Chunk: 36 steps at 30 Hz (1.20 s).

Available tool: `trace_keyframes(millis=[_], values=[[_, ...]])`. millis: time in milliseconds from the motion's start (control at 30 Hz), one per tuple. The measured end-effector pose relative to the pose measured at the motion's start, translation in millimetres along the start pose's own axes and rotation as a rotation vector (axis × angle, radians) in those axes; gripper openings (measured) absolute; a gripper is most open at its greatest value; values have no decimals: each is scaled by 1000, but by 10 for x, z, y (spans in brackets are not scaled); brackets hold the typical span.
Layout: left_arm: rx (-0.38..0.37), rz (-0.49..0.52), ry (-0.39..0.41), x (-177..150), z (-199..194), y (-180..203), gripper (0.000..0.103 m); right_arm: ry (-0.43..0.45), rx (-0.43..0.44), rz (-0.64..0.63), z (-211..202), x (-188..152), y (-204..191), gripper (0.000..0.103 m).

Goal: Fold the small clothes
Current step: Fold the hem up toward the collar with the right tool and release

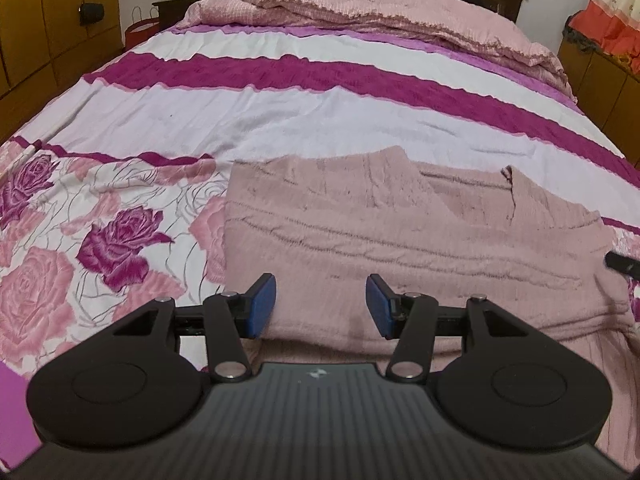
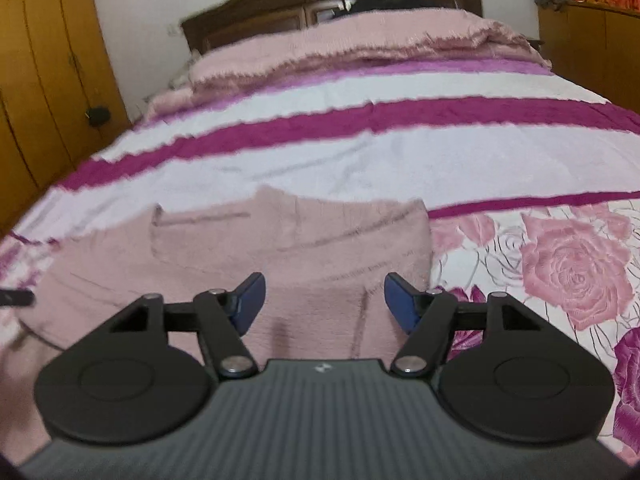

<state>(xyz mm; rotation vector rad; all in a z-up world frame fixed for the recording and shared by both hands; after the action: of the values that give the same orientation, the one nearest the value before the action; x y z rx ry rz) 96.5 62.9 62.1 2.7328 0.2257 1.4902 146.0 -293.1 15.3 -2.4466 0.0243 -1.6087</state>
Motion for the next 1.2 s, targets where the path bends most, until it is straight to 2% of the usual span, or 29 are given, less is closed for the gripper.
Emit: trace_keyframes(millis=[33,133,200,233,300,433,533,667,900,933,1000,1033,1067,1200], values=[[-2,0,3,2,16,8,58,-10,-8,7,23,-30,11,66],[-10,1,11,-20,59,29,58,-26,2,19,53,-112,5,54],[-16,10,19,-39,90,59,58,-13,19,-4,30,-117,-39,31],[-18,16,23,-46,106,72,58,-14,31,-16,27,-111,-49,14],[-23,24,42,-47,135,110,58,22,49,-38,-40,-43,-91,12],[-27,30,99,-9,197,150,58,105,12,-89,-138,199,-88,12],[-14,40,87,-26,392,167,58,74,-39,-129,24,165,-28,12],[7,74,57,-146,700,141,58,-17,-63,-132,281,-99,68,13],[7,115,74,-170,770,135,59,0,-60,-51,276,-104,138,16],[6,119,74,-163,753,132,60,0,-57,-29,250,-89,153,21],[10,126,68,-141,686,126,60,-6,-51,18,151,-42,171,36],[12,129,65,-131,628,129,60,-3,-45,31,102,-28,156,48],[15,131,62,-120,561,125,60,2,-34,40,32,-12,145,52],[11,129,61,-133,245,98,60,5,-21,67,-247,4,123,51]])
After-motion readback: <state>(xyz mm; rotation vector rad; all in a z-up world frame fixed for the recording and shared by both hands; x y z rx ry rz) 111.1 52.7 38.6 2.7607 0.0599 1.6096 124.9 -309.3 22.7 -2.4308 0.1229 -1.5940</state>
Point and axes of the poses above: each gripper's, at about its wrist camera, not at the fingertips, and z roughly the way its jaws point, y to its right, x to its top, the point moved 5 cm from there along z, roughly the way its jaws point, and after that the axes turned 14 degrees about y, right-handed, at the moved point
